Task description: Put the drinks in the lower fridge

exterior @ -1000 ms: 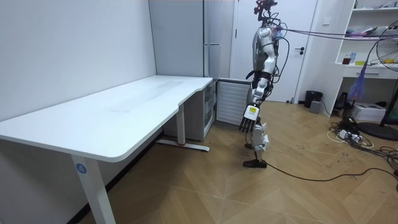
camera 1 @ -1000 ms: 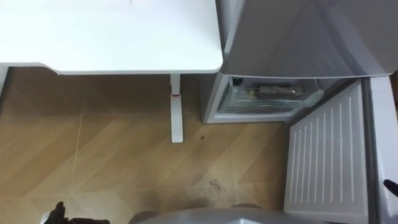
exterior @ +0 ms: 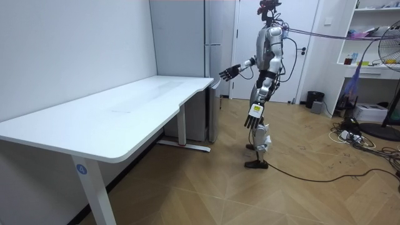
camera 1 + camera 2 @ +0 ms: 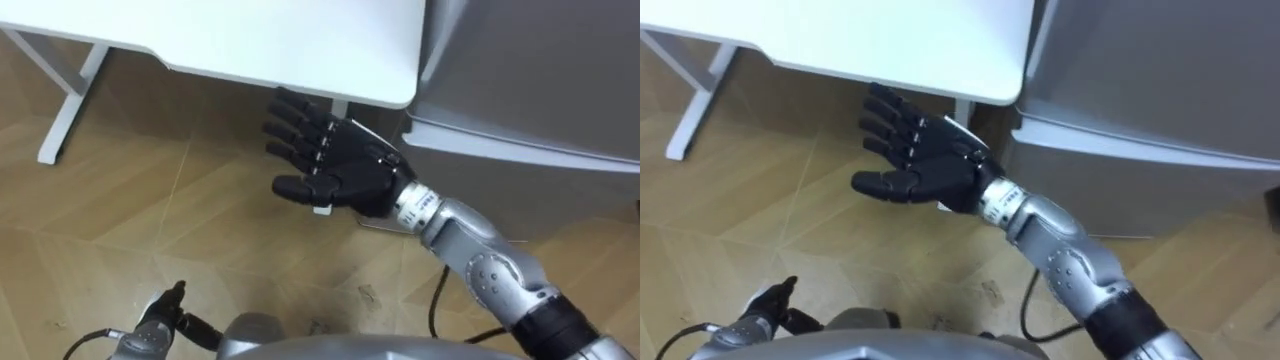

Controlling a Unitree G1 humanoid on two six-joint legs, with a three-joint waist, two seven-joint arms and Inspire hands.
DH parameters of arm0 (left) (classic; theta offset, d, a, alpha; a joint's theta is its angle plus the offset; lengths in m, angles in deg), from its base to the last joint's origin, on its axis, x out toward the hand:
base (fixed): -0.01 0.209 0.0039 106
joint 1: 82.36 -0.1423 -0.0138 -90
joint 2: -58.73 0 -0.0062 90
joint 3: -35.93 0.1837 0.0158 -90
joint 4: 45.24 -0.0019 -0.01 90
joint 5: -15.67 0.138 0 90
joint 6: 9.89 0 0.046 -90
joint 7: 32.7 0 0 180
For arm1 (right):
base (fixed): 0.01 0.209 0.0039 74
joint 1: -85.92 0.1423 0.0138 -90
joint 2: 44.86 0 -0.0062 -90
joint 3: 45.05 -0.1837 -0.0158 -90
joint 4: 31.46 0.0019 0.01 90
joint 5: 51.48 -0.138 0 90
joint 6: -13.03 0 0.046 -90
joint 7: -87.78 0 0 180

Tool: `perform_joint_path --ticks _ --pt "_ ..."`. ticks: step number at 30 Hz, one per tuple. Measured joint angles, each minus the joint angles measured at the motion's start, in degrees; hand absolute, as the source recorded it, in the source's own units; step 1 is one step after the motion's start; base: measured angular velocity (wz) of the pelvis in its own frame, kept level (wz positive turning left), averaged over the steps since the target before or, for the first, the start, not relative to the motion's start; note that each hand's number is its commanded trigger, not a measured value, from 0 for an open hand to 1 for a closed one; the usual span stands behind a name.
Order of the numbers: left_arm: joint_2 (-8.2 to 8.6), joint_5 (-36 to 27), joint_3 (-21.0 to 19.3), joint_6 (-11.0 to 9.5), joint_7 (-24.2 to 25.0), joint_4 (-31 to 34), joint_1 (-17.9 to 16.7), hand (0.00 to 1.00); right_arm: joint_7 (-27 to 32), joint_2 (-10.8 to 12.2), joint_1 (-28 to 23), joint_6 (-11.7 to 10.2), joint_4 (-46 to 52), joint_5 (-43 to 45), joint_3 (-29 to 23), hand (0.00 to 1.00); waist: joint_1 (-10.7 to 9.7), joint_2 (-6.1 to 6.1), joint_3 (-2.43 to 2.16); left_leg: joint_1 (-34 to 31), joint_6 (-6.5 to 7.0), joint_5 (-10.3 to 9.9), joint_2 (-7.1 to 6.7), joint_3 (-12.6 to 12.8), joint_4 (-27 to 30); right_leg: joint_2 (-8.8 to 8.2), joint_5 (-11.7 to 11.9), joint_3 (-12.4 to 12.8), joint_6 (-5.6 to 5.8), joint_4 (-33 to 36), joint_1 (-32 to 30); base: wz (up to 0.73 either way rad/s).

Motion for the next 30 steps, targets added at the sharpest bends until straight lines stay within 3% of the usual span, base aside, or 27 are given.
perform_joint_path --ticks 3,9,14,19,25,30 --pt "0.42 0.0 0.0 0.0 0.0 0.0 0.0 0.00 -1.3 -1.0 -1.0 0.0 -0.8 4.7 -0.5 0.00 0.0 0.43 0.15 0.0 0.00 0.0 -0.02 0.0 -0.1 0.00 0.0 0.1 0.06 0.0 0.0 0.00" --pt "0.53 0.0 -0.5 0.0 0.0 0.1 -0.6 0.00 -4.6 -1.3 -4.9 0.0 -7.9 16.8 -2.7 0.00 -0.5 0.39 -0.08 0.3 0.02 0.0 -0.33 0.0 -0.3 -0.31 -0.2 0.0 0.26 -0.4 0.5 0.03" --pt "0.30 -0.1 -1.6 0.0 -0.2 0.0 -1.1 0.00 -3.3 -2.1 -8.8 0.0 -16.4 22.6 -5.9 0.00 -1.3 -0.51 -0.73 0.9 0.32 -0.2 -0.60 0.0 -0.3 -0.60 -0.3 -0.9 0.49 -0.7 1.4 0.05" --pt "0.68 -1.1 -2.4 0.0 -1.0 0.0 -1.8 0.00 -1.9 -2.0 -9.0 -0.1 -29.3 25.8 -9.2 0.00 -1.9 -0.49 -0.57 1.8 0.31 -0.2 -0.60 -0.2 -0.4 -0.61 -0.4 -1.2 0.63 -0.8 2.6 0.04" --pt "1.36 -1.0 -2.8 -0.2 -3.2 0.0 -3.0 0.00 1.7 1.3 -8.3 -0.4 -44.4 25.8 -13.9 0.00 -2.8 -0.44 -0.55 2.0 0.33 -0.2 -0.67 -0.2 -0.3 -0.63 -0.5 -1.1 0.67 -0.9 3.0 0.00" --pt "2.35 -0.4 -5.0 -0.6 -5.2 0.0 -4.2 0.00 4.0 3.2 -9.7 -1.1 -49.9 25.5 -16.7 0.00 -3.7 -0.05 -0.39 2.4 0.34 -0.2 -0.74 -0.3 -0.5 -0.59 -0.5 -1.3 0.75 -1.6 3.7 0.02"
